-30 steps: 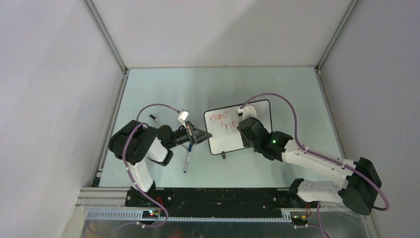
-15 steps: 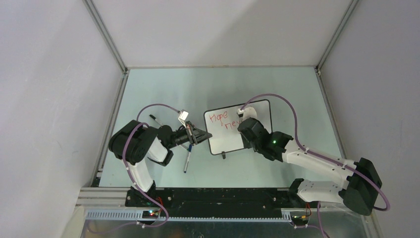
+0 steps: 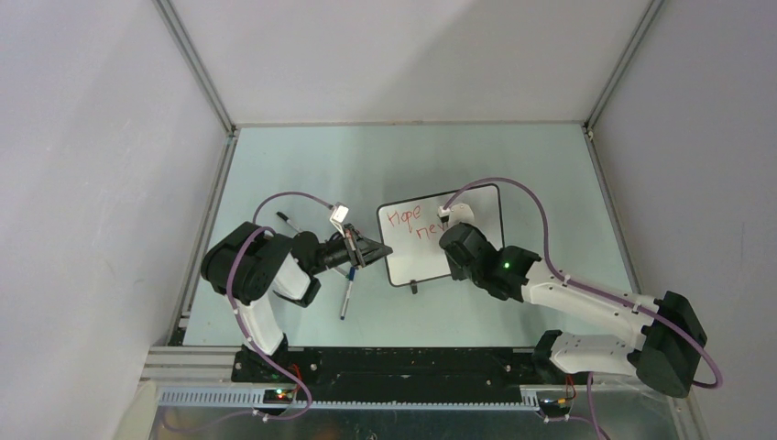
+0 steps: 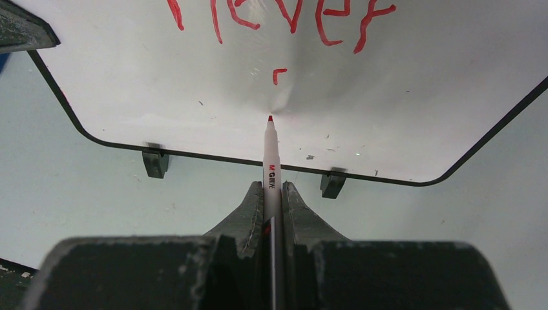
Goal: Write a sentence on the whiteboard
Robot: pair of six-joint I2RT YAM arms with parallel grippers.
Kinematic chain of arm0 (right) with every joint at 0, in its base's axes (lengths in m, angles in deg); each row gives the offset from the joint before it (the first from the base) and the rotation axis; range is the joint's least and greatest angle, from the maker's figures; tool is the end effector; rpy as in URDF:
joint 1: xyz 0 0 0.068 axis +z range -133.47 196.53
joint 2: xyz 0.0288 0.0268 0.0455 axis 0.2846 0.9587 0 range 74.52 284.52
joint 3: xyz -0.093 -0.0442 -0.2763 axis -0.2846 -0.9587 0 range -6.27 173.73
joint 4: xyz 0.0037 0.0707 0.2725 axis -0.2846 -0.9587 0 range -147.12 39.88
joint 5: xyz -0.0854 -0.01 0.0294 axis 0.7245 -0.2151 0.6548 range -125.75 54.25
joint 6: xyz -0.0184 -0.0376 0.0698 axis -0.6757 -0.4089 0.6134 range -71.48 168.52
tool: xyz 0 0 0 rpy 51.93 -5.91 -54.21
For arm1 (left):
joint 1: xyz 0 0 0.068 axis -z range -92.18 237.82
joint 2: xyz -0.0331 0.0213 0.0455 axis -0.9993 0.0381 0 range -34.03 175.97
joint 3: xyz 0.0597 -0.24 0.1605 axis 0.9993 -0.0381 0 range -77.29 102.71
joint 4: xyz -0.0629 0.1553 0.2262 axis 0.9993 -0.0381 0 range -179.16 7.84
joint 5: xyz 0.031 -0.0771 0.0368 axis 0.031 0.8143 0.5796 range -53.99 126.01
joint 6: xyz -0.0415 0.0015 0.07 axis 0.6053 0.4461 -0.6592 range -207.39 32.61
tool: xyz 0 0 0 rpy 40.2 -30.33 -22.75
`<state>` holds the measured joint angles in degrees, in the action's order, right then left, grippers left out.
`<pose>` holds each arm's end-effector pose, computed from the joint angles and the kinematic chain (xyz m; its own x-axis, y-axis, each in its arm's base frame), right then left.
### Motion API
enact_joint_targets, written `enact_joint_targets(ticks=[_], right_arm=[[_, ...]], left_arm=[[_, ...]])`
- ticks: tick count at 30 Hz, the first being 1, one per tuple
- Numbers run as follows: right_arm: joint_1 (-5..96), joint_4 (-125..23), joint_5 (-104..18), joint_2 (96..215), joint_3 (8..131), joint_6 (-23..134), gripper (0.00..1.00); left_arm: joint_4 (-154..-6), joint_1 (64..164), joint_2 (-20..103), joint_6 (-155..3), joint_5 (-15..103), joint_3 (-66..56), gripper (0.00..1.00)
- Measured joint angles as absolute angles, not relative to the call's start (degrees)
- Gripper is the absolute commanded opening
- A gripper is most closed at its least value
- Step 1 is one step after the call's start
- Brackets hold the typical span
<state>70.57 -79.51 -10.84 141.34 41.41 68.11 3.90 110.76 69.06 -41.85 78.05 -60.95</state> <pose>0.1826 0.2009 0.2430 -0.6059 -0.3170 -0.7297 -0.3896 0.9179 -0.0753 0.2453 -0.1552 0.1287 -0.6545 -0.2984 -0.6947 0.6268 0.2996 -0.7193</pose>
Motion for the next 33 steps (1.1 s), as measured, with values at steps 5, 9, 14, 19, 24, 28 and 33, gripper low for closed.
enact_joint_targets(ticks=[5, 9, 14, 19, 24, 28, 33], right_arm=[[70.6, -79.4, -10.8, 141.2, 41.4, 68.0, 0.0], [70.2, -78.8, -10.8, 140.9, 41.4, 67.9, 0.0], [69.4, -78.7, -10.8, 140.8, 41.7, 67.2, 0.0], [68.6, -78.3, -10.8, 141.2, 43.2, 66.5, 0.0], [68.1, -77.9, -11.2, 142.1, 43.5, 66.3, 0.0], [68.0, -77.8, -11.3, 142.5, 43.9, 66.0, 0.0], [67.8, -77.5, -11.6, 142.7, 44.2, 65.8, 0.0]], left_arm=[[3.9, 110.8, 69.1, -41.9, 78.0, -61.0, 0.0], [3.9, 110.8, 69.1, -41.8, 78.0, -61.0, 0.0], [3.9, 110.8, 69.1, -41.9, 78.0, -61.0, 0.0], [3.9, 110.8, 69.1, -41.9, 78.0, -61.0, 0.0], [3.9, 110.8, 69.1, -41.9, 78.0, -61.0, 0.0], [3.9, 110.8, 69.1, -41.9, 78.0, -61.0, 0.0], [3.9, 110.8, 69.1, -41.9, 78.0, -61.0, 0.0]])
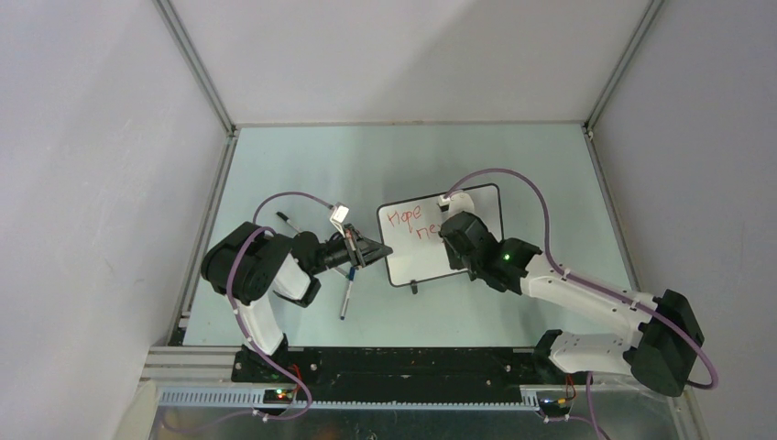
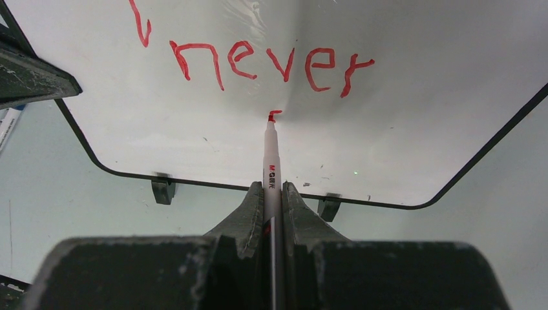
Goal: Write a sentence on the whiteboard
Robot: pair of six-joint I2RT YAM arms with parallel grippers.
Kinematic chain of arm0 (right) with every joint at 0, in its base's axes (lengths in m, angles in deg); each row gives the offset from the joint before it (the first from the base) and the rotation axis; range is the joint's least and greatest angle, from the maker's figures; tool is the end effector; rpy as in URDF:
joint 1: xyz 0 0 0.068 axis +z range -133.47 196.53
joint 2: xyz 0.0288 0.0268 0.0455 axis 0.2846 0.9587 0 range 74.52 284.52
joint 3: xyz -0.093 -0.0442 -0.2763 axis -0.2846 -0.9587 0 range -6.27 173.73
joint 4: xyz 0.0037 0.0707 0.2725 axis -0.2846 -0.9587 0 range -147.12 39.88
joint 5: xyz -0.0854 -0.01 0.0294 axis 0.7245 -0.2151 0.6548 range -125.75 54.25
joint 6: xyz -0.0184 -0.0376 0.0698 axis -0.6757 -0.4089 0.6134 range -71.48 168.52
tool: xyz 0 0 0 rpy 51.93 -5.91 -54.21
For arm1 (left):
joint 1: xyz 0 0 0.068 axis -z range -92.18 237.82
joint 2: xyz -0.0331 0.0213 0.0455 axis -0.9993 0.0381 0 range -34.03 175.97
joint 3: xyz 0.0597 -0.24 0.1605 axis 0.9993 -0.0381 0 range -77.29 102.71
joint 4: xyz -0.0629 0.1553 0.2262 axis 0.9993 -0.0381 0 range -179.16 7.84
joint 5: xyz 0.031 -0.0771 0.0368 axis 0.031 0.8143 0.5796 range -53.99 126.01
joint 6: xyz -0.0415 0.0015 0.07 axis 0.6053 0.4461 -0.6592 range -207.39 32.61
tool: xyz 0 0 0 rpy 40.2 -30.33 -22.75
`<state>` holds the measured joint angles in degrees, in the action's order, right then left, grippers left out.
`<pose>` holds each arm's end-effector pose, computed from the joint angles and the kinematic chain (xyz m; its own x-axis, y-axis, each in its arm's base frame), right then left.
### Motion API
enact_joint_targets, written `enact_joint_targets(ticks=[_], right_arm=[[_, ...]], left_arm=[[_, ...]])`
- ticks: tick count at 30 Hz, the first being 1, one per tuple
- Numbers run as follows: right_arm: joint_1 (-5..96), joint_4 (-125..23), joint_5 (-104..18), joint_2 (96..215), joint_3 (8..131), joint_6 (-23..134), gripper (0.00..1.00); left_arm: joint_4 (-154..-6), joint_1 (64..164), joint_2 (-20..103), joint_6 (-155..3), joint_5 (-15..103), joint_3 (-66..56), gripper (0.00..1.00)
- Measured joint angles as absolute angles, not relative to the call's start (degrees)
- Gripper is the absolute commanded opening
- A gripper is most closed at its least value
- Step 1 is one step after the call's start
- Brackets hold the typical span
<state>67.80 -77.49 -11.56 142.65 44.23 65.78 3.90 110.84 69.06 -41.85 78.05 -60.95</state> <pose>0.1997 0.2027 0.2582 -0.5799 -0.2903 -0.7612 -0.3750 0.9246 -0.0669 0.2451 -0.1556 0.1287 -0.6549 -0.2975 -0.6947 0.6272 0.2987 -0.7193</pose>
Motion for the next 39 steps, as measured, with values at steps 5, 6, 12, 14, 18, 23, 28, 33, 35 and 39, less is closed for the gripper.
enact_joint_targets(ticks=[5, 6, 12, 14, 18, 23, 28, 33, 35, 39], right_arm=[[67.7, -77.5, -11.7, 143.3, 44.5, 65.8, 0.0], [67.7, -77.6, -11.7, 143.4, 44.6, 65.8, 0.0], [67.7, -77.8, -11.6, 143.7, 44.9, 65.8, 0.0], [67.7, -77.8, -11.6, 143.7, 44.9, 65.8, 0.0], [67.7, -77.9, -11.6, 143.7, 44.9, 65.9, 0.0], [67.7, -78.2, -11.7, 143.7, 44.9, 66.1, 0.0], [67.7, -78.5, -11.7, 143.5, 44.6, 66.7, 0.0], [68.1, -79.2, -11.7, 143.0, 43.7, 67.2, 0.0], [68.3, -79.3, -11.7, 142.9, 43.4, 67.4, 0.0], [68.7, -79.7, -11.7, 142.6, 42.7, 68.0, 0.0]], left_arm=[[3.9, 110.8, 69.1, -41.9, 78.0, -61.0, 0.0], [3.9, 110.8, 69.1, -41.9, 78.0, -61.0, 0.0], [3.9, 110.8, 69.1, -41.9, 77.9, -61.0, 0.0], [3.9, 110.8, 69.1, -41.9, 77.9, -61.0, 0.0], [3.9, 110.8, 69.1, -41.9, 77.9, -61.0, 0.0], [3.9, 110.8, 69.1, -41.9, 77.9, -61.0, 0.0], [3.9, 110.8, 69.1, -41.9, 78.0, -61.0, 0.0], [3.9, 110.8, 69.1, -41.9, 78.0, -61.0, 0.0], [3.9, 110.8, 69.1, -41.9, 78.0, -61.0, 0.0], [3.9, 110.8, 69.1, -41.9, 78.0, -61.0, 0.0]])
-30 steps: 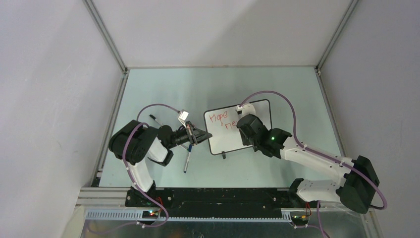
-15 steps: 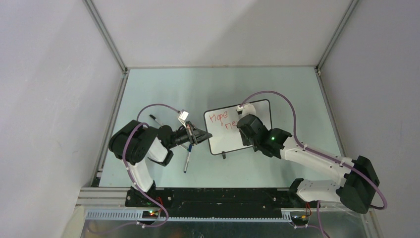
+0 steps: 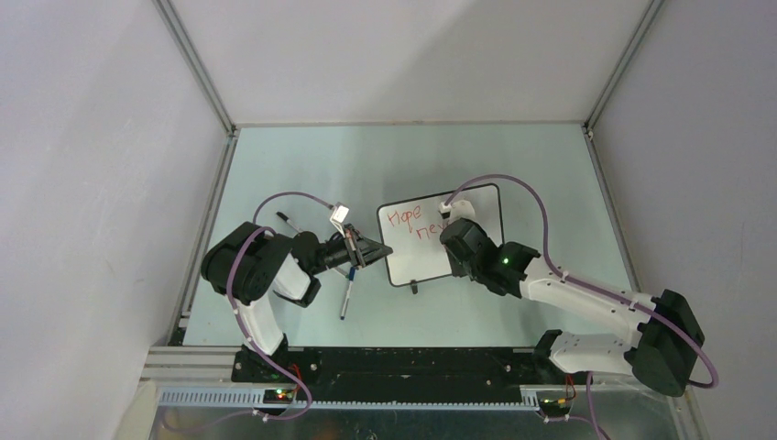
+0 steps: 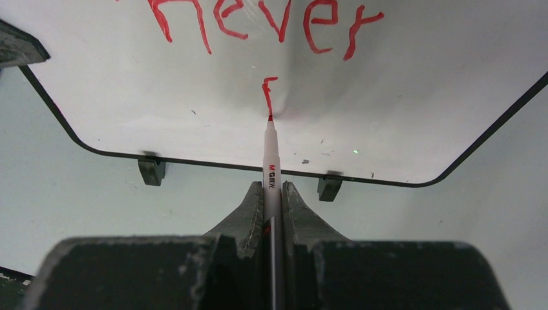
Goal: Write a sentence on the whiteboard
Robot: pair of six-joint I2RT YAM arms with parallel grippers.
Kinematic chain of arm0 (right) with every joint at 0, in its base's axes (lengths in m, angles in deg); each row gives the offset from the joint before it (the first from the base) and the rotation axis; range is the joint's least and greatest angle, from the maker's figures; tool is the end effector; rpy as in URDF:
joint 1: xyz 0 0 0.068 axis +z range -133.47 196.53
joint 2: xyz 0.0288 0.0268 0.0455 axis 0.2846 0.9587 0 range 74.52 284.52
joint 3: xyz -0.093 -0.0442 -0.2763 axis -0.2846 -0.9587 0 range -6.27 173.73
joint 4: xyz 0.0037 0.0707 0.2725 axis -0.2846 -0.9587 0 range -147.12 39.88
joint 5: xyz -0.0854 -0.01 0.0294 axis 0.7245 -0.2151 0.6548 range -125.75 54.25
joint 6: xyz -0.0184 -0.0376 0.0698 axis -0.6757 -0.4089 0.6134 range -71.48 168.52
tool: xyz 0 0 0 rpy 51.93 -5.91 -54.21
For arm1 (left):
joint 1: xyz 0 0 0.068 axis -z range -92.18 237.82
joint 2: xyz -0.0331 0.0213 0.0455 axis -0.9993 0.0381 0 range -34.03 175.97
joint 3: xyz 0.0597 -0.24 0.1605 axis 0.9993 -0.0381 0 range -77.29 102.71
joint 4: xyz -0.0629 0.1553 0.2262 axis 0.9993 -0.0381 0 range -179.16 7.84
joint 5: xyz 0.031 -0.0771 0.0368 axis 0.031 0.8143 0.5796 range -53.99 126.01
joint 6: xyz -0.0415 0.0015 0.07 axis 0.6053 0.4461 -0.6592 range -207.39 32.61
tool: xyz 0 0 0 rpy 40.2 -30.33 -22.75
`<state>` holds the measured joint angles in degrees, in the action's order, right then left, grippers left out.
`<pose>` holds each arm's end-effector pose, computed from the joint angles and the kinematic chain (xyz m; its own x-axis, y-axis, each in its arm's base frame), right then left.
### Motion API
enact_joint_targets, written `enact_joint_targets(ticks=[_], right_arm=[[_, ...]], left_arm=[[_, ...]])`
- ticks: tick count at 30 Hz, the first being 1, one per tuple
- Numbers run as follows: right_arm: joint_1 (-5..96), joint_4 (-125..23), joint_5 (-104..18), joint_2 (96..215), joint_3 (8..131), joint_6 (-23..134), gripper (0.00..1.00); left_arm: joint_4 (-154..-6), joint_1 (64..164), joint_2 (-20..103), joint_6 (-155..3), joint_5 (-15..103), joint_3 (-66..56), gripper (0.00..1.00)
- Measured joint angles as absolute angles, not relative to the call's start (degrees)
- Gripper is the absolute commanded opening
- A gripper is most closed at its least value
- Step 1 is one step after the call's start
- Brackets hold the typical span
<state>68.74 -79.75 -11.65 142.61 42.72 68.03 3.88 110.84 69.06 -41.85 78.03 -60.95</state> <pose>0.1917 0.2001 0.2450 -0.6200 -0.3019 -0.7242 -0.3704 0.9263 -0.0690 0.2451 -0.1556 0.1287 -0.6550 -0.2977 -0.6945 0.6269 0.2991 -0.7194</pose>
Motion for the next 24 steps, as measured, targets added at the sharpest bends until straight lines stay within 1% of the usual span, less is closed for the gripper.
enact_joint_targets(ticks=[9, 18, 24], right_arm=[[69.4, -80.3, -11.7, 142.2, 41.7, 68.5, 0.0], [69.4, -80.1, -12.8, 138.7, 41.9, 68.1, 0.0], [69.3, -79.6, -12.9, 139.1, 42.5, 67.8, 0.0]], left_arm=[[3.9, 110.8, 69.1, -41.9, 78.0, -61.0, 0.0], [3.9, 110.8, 69.1, -41.9, 78.0, -61.0, 0.0], [3.9, 110.8, 69.1, -41.9, 78.0, -61.0, 0.0]])
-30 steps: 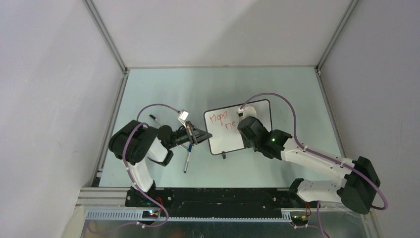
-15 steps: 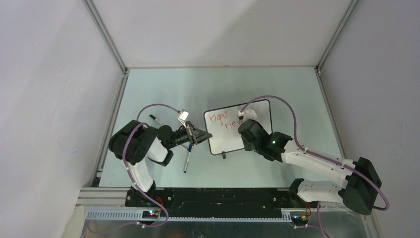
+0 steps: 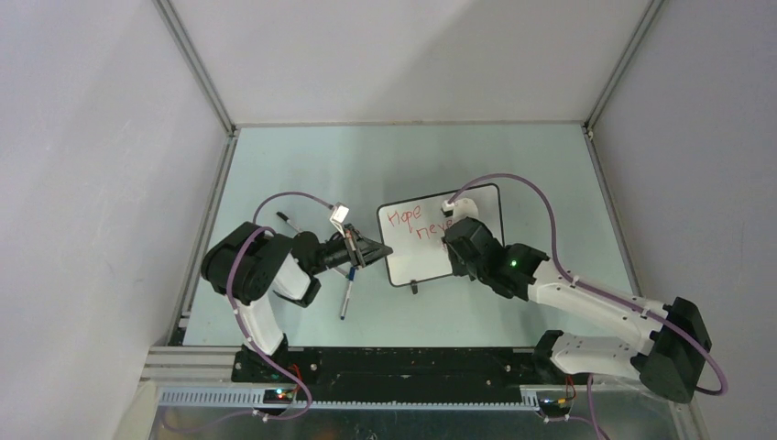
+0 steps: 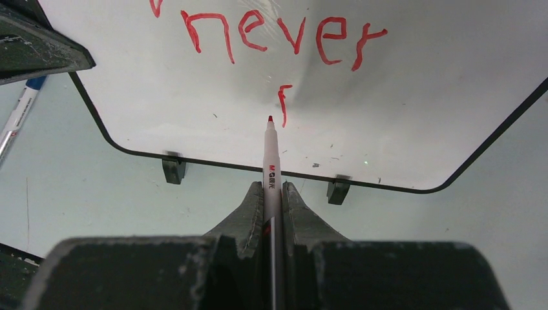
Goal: Write a sentence on the whiteboard
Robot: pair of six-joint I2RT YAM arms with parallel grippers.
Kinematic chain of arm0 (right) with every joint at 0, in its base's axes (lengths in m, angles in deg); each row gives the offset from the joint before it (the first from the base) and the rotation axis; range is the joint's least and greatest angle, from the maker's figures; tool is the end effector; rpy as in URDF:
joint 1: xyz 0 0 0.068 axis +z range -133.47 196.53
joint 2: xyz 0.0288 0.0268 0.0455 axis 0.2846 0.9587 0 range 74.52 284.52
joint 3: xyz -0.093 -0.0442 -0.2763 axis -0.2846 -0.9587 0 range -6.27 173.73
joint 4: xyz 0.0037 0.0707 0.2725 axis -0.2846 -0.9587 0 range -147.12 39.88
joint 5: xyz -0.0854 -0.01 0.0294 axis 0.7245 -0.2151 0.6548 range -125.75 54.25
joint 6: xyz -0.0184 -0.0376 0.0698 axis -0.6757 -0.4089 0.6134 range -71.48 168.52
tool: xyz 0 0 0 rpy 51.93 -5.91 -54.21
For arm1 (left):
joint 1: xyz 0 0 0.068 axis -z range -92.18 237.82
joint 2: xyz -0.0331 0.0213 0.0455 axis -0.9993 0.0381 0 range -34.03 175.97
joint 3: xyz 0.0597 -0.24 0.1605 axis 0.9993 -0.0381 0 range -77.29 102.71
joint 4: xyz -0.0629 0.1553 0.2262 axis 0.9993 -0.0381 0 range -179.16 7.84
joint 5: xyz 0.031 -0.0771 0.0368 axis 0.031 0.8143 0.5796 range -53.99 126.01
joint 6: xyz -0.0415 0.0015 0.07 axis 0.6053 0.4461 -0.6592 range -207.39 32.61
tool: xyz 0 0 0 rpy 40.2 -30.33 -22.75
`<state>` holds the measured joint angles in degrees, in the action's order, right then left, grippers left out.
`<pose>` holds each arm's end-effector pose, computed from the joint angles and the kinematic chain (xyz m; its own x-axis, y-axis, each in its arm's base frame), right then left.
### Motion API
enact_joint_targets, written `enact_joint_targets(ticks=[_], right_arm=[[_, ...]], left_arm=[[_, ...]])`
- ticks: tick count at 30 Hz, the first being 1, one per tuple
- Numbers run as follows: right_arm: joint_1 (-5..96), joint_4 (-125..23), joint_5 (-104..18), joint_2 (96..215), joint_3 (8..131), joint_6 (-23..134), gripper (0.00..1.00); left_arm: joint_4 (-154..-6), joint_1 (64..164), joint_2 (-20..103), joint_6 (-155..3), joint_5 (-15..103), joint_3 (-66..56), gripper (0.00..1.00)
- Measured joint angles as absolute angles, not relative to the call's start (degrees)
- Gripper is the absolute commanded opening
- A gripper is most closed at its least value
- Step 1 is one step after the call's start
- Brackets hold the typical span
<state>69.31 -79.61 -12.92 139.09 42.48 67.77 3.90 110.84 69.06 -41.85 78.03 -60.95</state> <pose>0.1835 0.1962 0.2587 -0.5936 -0.2789 -0.7548 -0.3951 0.9182 -0.0286 0.2451 -0.1556 0.1287 -0.6548 -0.2978 -0.6947 0.6271 0.2990 -0.7193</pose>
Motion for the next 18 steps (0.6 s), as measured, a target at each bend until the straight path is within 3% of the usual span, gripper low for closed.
enact_joint_targets(ticks=[18], right_arm=[[68.8, -78.1, -12.5, 143.4, 43.4, 66.8, 0.0]], left_arm=[[3.9, 110.8, 69.1, -41.9, 78.0, -61.0, 0.0]])
